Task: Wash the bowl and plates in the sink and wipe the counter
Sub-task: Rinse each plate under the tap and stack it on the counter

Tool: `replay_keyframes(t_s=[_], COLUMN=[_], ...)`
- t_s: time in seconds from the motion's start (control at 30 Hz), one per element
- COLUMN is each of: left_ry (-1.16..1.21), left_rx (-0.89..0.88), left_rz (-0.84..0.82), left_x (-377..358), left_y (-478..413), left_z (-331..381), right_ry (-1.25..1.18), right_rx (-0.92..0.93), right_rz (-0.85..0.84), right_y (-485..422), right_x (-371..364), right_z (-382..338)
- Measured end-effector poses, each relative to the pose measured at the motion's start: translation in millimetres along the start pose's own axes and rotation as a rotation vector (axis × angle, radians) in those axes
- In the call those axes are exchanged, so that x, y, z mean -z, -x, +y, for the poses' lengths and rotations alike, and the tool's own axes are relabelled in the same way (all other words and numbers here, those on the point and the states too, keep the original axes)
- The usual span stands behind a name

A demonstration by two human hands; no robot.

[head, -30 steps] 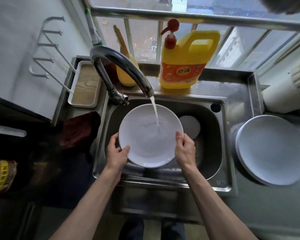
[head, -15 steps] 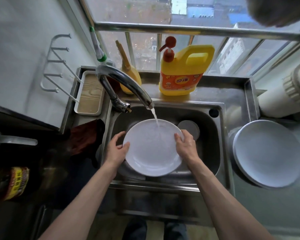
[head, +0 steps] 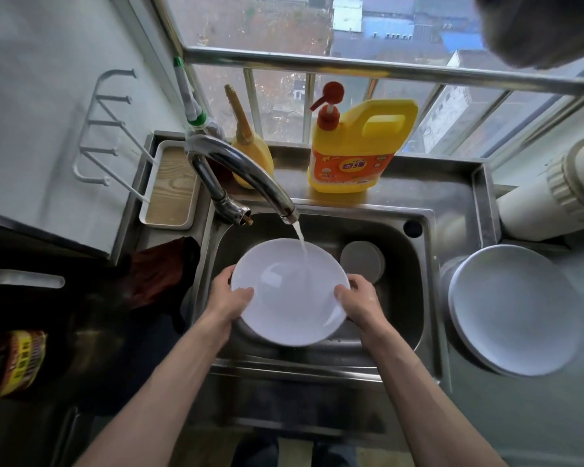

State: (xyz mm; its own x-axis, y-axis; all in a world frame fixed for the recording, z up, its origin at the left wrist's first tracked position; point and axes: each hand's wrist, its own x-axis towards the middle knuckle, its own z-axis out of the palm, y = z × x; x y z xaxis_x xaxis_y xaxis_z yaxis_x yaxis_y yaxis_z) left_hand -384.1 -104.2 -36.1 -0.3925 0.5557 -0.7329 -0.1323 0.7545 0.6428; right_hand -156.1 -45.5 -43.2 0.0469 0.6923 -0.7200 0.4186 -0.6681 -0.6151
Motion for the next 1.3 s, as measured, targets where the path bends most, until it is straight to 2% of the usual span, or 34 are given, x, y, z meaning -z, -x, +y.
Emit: replay_keyframes(t_s=[0.13, 0.33, 0.5, 0.6, 0.7, 0.77, 0.83, 1.0, 1.13, 1.2, 1.3], left_ry=[-0.068, 0.342, 0.232, 0.167, 0.040, -0.028, 0.008, 0.222, 0.216, 0.164, 0.058], left_rx=[0.018, 0.091, -0.066, -0.034, 0.022, 0.061, 0.084, 0.075, -0.056, -0.072, -0.018], left_rz=[-0.144, 0.023, 0.180, 0.045, -0.242, -0.362, -0.320, -0.016, 0.080, 0.062, -0.142], left_x=[13.6, -15.8, -30.2, -12.8, 9.8, 18.3, 17.0, -19.1, -42.8, -37.9, -16.1], left_y=[-3.1, 23.9, 27.2, 12.5, 1.0, -4.5, -7.2, 8.2, 21.8, 16.6, 5.1], left_z=[15.7, -2.7, -18.8, -11.0, 2.7, 9.0, 10.9, -8.2, -22.1, -15.8, 3.5], right_ry=[0.002, -0.071, -0.228, -0.238, -0.195, -0.125, -0.092, -0.104, -0.131, -0.149, -0.171], right_rx=[0.059, -0.014, -0.078, -0.079, -0.033, 0.012, 0.029, -0.036, -0.089, -0.104, -0.095], right_rz=[-0.005, 0.182, 0.125, 0.089, 0.029, 0.012, 0.053, 0.244, 0.180, 0.147, 0.110], right_y=[-4.3, -1.3, 3.8, -0.6, -6.2, -9.7, -11.9, -16.0, -14.8, -14.6, -20.0], right_x=[-2.1, -26.9, -37.1, -29.8, -22.4, -20.2, -20.2, -23.1, -29.8, -27.6, -18.1], right_z=[-2.9, 7.6, 14.8, 15.2, 9.5, 8.2, 10.5, 15.6, 19.0, 19.4, 18.1])
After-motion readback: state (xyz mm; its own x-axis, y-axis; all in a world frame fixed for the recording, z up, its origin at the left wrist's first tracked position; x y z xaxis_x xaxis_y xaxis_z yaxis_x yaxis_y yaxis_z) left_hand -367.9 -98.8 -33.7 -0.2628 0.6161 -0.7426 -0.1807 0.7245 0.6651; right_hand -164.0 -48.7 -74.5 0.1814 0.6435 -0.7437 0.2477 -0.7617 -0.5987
